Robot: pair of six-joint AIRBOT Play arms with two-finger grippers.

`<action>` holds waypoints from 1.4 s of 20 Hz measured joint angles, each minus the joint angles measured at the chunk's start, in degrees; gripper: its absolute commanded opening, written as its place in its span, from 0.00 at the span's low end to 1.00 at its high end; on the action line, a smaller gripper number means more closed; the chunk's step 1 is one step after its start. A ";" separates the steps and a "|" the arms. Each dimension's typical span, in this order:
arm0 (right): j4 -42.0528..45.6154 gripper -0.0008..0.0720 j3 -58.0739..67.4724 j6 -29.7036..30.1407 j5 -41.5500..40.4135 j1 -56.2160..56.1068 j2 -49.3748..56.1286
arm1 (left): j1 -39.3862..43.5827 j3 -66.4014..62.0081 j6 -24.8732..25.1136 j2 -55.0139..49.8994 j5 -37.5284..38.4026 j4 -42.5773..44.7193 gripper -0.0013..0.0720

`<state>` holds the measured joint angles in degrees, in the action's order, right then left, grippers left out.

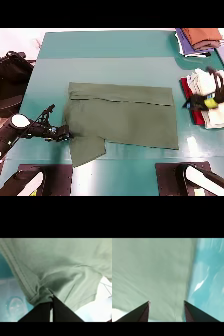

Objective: Fold the shirts.

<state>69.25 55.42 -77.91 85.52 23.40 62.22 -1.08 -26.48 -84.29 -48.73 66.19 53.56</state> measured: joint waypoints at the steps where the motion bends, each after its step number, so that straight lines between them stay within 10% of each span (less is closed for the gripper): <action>1: 0.04 0.69 -4.44 0.39 0.26 2.67 -0.81 | 0.00 -0.61 0.20 -0.02 0.15 0.24 0.05; 8: -0.98 0.59 -26.69 4.20 -2.12 12.37 -2.54 | 0.00 -2.51 0.87 -0.02 0.48 1.62 0.05; 13: -1.75 0.04 -29.20 4.90 -4.68 6.21 -2.67 | 0.00 -3.17 0.83 -0.02 1.42 3.45 0.05; 28: 7.56 0.03 -14.32 0.81 4.13 -6.12 -19.19 | 0.00 -8.72 -5.22 20.26 19.65 10.29 0.05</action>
<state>76.82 41.10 -77.10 89.65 17.28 43.03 -1.08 -35.20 -89.52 -28.47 85.84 63.86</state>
